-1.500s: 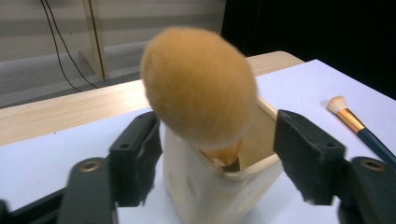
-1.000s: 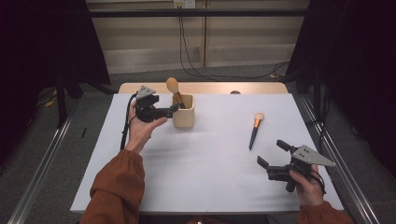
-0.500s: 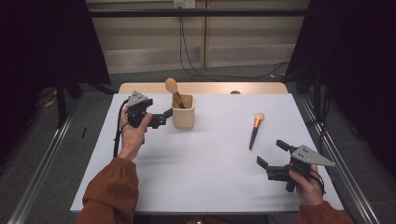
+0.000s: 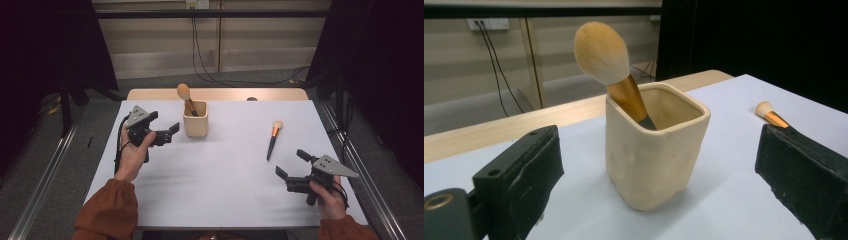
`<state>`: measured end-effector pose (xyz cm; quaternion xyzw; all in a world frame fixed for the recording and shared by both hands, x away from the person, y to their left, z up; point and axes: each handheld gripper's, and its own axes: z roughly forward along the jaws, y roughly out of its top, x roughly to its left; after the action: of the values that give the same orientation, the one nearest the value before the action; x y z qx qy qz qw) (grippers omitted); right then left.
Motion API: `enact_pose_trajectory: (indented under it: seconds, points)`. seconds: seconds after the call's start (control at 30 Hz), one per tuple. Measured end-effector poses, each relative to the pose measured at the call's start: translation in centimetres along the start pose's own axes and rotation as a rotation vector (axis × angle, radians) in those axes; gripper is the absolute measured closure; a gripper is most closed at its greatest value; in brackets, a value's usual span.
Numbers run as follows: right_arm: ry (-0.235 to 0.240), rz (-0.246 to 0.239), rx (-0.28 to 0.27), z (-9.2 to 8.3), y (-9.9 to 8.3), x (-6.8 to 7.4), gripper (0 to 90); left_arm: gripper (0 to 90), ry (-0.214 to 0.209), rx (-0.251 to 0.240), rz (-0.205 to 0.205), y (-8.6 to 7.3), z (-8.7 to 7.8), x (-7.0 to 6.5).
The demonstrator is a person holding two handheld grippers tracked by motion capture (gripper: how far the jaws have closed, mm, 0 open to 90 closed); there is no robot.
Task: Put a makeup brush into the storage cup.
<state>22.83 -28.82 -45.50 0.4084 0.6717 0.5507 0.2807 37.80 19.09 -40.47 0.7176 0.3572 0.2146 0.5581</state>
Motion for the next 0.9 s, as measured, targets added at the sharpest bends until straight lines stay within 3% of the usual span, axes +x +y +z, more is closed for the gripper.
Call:
enact_pose_trajectory:
  seconds: [0.17,0.3,0.6,0.7,0.9]
  points:
    - [0.0,-0.001,0.002,0.0,0.0,0.0,0.8,4.5,-0.009,-0.001,0.003,-0.6,-1.4,-0.3]
    - [0.0,0.0,0.002,0.0,0.0,0.0,0.8,3.9,0.022,-0.008,0.017,-0.9,-2.5,-0.6]
    - [-0.001,-0.005,0.003,0.0,0.0,0.1,0.7,3.7,0.005,-0.008,0.016,-2.1,-4.7,-1.0]
    - [0.0,-0.007,0.003,0.0,0.0,0.1,0.7,4.4,0.034,0.019,0.015,-2.6,-5.3,-1.0]
    - [-0.001,-0.007,0.004,0.0,0.0,0.1,0.8,4.4,0.039,0.005,0.014,-3.4,-6.4,-1.3]
